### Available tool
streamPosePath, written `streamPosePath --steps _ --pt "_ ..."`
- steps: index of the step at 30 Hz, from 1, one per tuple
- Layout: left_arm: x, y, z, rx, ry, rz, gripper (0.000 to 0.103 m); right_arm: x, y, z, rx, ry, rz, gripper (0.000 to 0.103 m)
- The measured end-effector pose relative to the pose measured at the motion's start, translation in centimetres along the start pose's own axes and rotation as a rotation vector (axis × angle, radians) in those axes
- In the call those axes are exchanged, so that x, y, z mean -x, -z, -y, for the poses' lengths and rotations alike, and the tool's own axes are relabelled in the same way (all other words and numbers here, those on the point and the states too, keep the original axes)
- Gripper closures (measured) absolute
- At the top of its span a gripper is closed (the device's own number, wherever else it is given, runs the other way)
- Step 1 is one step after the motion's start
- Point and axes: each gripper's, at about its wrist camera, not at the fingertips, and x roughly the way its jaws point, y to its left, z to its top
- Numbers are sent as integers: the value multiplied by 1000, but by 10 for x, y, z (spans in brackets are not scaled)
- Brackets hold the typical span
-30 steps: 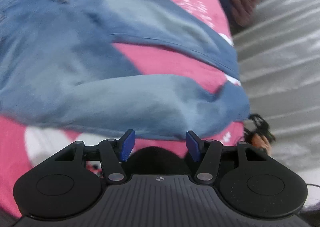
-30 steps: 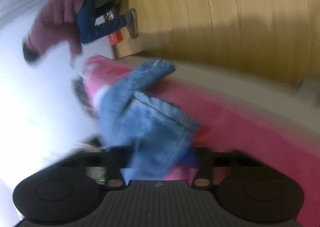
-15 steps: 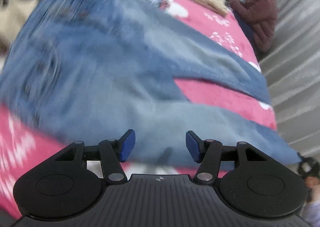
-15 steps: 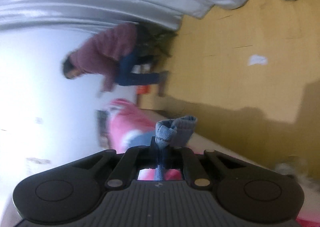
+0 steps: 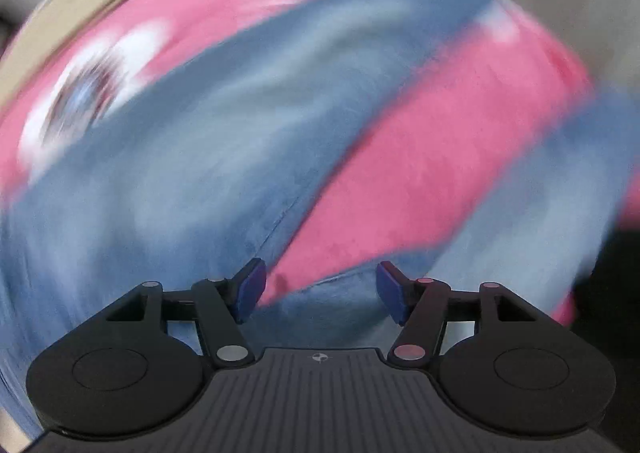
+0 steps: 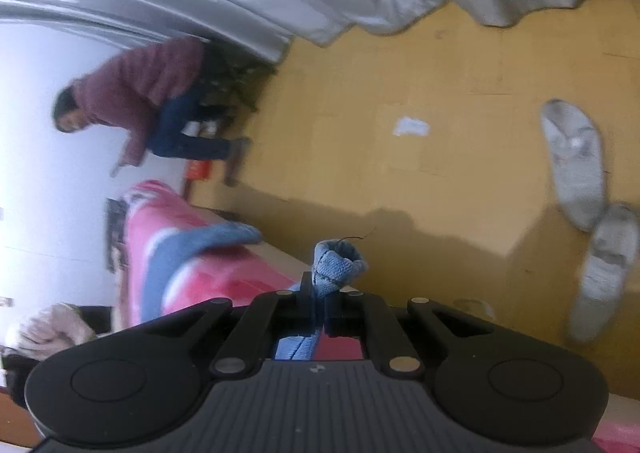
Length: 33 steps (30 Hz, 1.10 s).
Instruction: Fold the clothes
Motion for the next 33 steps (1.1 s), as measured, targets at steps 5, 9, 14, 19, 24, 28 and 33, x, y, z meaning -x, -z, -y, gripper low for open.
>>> streamPosePath --steps 5,9,14,19,24,28,33 --pt "-41 -2 -7 0 151 -195 86 -1 6 16 -34 23 -34 98" --pt "-14 5 -22 182 111 -16 99 -1 1 10 8 25 -24 98" --pt "19 27 -43 367 79 165 98 0 -12 -14 75 -21 -1 98" --pt "6 27 -36 424 -13 245 97 0 -24 -59 268 -56 30 98" --pt "-27 31 -44 531 -28 201 86 -23 -39 -86 367 -36 11 98" --pt "-8 44 -46 627 -27 274 72 -44 -32 -68 391 56 -44 95" --pt "32 75 -40 702 -71 331 71 -52 -18 -38 405 141 -105 79"
